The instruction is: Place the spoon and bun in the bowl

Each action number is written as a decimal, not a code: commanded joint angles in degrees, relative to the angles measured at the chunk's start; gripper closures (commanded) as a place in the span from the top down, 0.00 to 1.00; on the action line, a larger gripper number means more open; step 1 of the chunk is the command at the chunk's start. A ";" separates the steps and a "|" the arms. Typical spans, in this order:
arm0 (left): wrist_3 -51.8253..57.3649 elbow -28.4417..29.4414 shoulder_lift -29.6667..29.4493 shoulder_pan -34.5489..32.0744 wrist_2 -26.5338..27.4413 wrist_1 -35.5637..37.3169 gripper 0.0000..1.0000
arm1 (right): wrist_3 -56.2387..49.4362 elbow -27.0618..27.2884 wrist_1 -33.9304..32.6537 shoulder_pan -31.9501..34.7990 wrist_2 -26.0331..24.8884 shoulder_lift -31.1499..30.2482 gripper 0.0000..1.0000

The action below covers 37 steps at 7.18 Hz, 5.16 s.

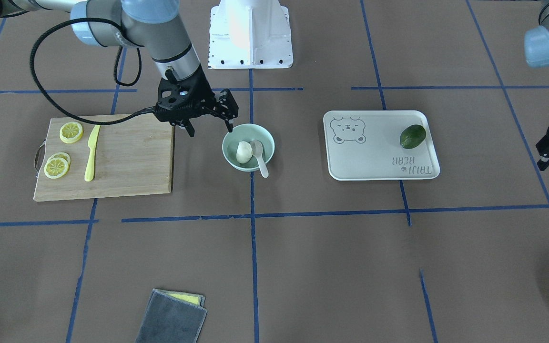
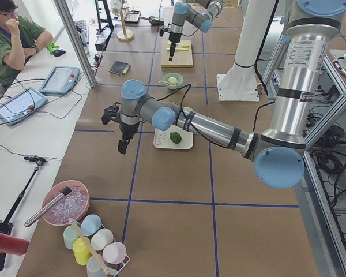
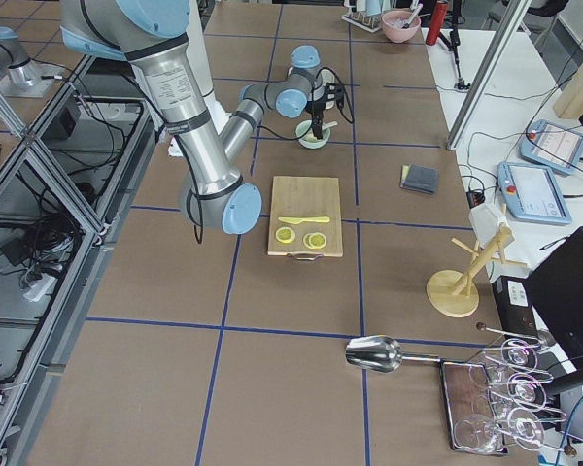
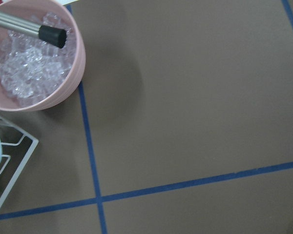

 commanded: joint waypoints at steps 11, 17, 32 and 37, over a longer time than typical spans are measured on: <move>14.37 9.11 4.78 -9.29 -9.15 8.08 1.00 | -72.36 -23.06 -1.78 51.53 25.99 -22.30 1.00; 14.37 9.20 5.13 -9.38 -9.24 8.08 1.00 | -70.30 -22.28 -4.33 54.80 26.34 -25.38 1.00; 14.28 9.02 5.13 -9.38 -8.89 8.08 1.00 | -60.26 -21.40 5.95 53.66 27.66 -30.22 1.00; 14.28 9.02 5.13 -9.38 -8.80 8.08 1.00 | -62.19 -19.21 -0.81 51.55 27.74 -29.77 1.00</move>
